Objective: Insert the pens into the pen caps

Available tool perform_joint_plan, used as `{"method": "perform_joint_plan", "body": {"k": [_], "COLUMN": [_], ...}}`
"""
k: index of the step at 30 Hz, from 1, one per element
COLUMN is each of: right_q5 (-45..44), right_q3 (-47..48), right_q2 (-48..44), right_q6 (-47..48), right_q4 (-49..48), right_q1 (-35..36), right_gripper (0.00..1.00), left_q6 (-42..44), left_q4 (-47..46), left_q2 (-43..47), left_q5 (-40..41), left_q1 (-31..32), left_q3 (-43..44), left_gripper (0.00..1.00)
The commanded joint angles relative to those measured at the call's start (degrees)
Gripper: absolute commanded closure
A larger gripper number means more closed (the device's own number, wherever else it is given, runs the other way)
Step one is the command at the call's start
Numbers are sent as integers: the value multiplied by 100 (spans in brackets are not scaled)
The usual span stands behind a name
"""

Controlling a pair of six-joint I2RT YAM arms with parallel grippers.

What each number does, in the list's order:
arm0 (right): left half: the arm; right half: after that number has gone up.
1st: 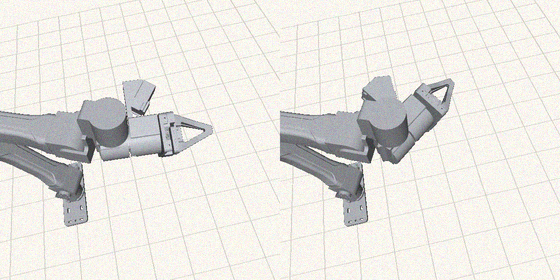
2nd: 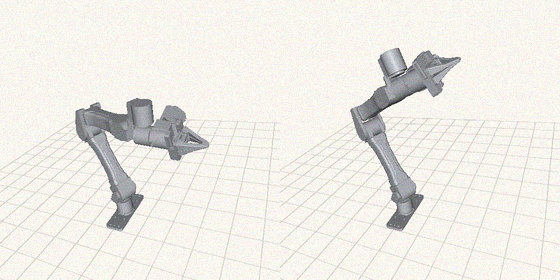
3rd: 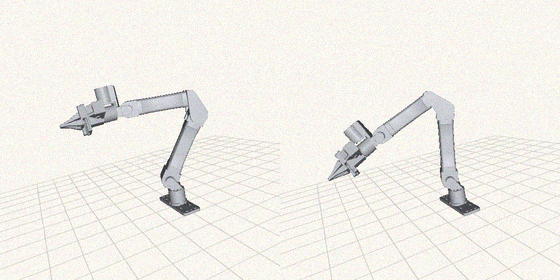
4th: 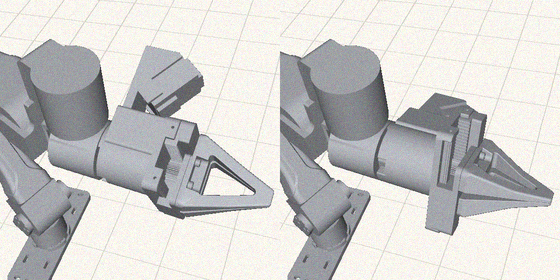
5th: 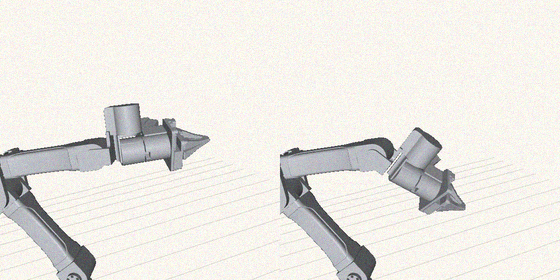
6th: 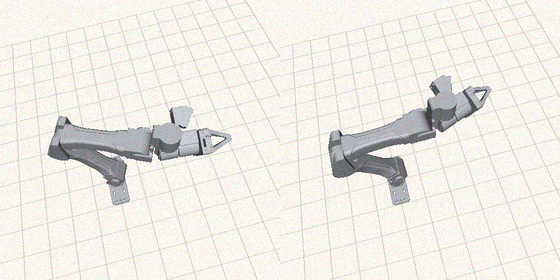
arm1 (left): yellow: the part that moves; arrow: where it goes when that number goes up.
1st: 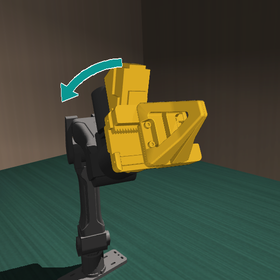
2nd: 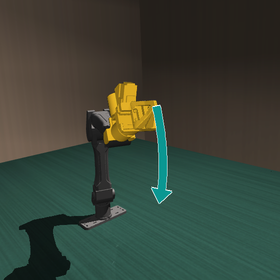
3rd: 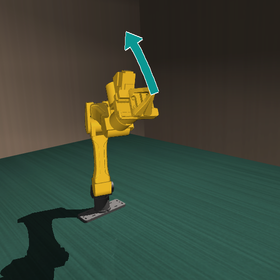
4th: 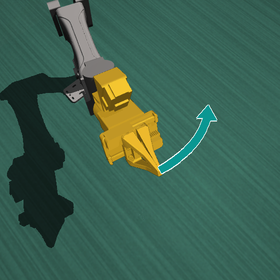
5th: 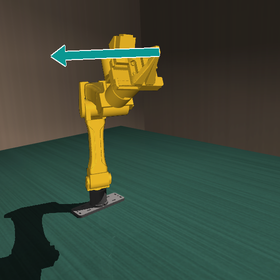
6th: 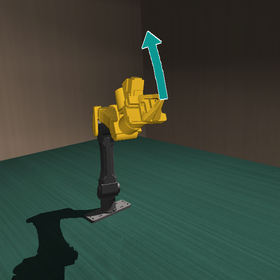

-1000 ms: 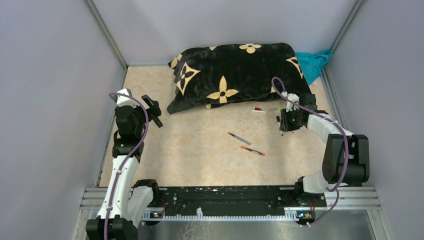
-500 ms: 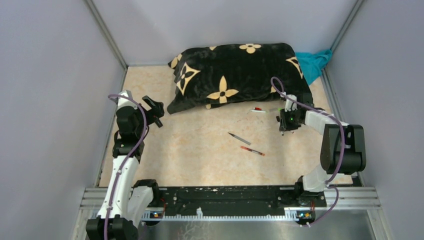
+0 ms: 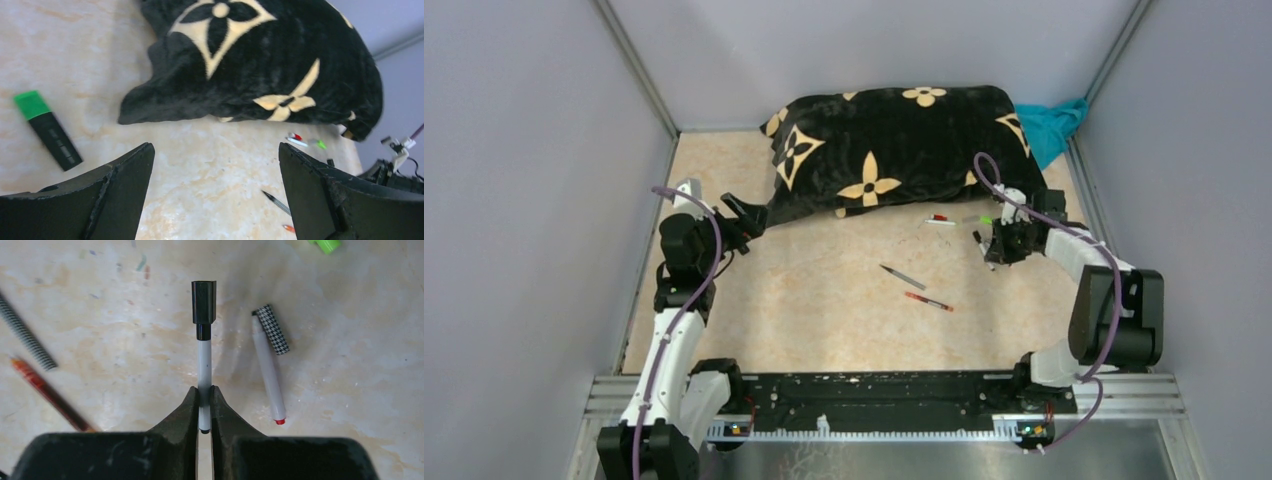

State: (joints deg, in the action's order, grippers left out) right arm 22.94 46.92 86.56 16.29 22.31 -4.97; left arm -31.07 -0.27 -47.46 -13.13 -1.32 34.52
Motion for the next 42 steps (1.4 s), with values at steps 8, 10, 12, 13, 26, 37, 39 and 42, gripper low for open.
{"method": "perform_joint_plan", "body": {"k": [8,10,12,13,26,37,39,42], "right_q5": [3909,4076,4161,4168,4036,4126,4145,4226], "right_q3": [-32,7,25,28,56,225,222,242], "right_q2": [-746,-737,-741,-746,-850,-848,-841,-833], "right_q6": [1905,2110,2190,2190,873,-109,-245,-445], "right_q4": [1054,1259,1321,1326,506,59,-52,-202], "right_q1": [-255,-250,-250,-252,102,1047,1119,1171], "right_gripper": [100,100,100,100,100,100,100,100], "left_q6": [-321,-320,-347,-367,-1697,-2428,-2489,-2634], "left_q4": [-1455,-1454,-1450,-1448,-2298,-3535,-3623,-3822], "left_q2": [-53,-43,-17,-5,-665,-1965,-2219,-2564], "left_q5": [-1816,-1854,-1873,-1884,-2349,-1294,-1188,-985], "left_q1": [20,19,18,18,827,2768,2997,3330], "left_q3": [-460,-481,-502,-518,-832,-561,-396,-256], "left_gripper": [2,2,2,2,14,19,20,23]}}
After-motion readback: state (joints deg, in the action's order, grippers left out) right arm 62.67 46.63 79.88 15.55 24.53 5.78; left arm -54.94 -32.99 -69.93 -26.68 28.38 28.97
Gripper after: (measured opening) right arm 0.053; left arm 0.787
